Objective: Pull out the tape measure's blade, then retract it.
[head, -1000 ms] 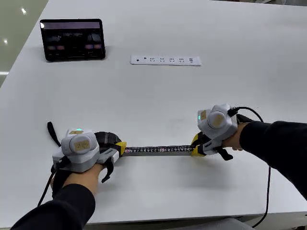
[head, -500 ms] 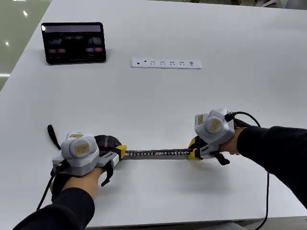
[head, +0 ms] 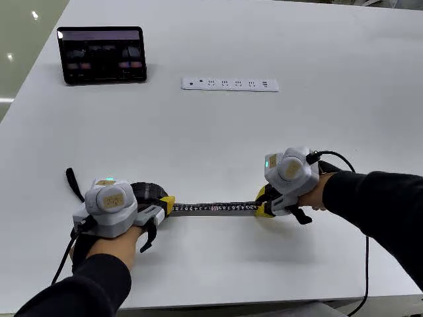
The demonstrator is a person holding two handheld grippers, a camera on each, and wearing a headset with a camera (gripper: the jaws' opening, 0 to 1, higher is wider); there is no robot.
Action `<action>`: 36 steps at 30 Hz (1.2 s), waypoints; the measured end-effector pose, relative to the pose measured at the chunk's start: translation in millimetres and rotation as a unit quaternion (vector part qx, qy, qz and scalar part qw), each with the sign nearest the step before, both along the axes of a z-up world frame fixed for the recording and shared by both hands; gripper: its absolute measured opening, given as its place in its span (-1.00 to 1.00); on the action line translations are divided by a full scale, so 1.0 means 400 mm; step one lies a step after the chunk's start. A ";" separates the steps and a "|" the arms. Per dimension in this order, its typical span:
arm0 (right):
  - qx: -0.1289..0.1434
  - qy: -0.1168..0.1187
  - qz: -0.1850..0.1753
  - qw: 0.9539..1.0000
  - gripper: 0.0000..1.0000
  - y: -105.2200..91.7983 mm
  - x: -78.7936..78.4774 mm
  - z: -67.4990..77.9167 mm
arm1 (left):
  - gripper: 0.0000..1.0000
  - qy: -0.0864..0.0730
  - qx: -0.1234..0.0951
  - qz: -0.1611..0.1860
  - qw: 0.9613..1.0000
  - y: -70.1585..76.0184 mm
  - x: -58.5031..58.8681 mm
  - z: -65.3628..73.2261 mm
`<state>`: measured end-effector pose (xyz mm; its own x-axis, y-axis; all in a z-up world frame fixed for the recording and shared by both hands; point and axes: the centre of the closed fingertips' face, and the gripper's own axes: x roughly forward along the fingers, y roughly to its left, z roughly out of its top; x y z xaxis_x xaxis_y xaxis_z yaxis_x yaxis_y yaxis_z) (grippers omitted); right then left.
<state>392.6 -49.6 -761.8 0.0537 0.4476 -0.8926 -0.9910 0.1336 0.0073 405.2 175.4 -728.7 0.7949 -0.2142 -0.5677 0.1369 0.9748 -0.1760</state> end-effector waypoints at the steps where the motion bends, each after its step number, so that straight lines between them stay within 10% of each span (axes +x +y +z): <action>1: 0.001 0.000 0.000 1.000 -0.77 0.002 -0.001 0.000 | 0.21 0.000 0.000 0.000 1.000 0.000 0.000 0.000; 36: 0.024 0.006 0.002 1.000 -0.81 0.060 -0.002 0.002 | 0.21 0.001 -0.003 0.000 1.000 0.000 -0.001 0.003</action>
<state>391.7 -25.7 -761.2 0.0404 0.4900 -0.8708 -0.9913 0.1286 0.0264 404.9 175.5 -727.4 0.7938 -0.2166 -0.5683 0.1359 0.9740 -0.1815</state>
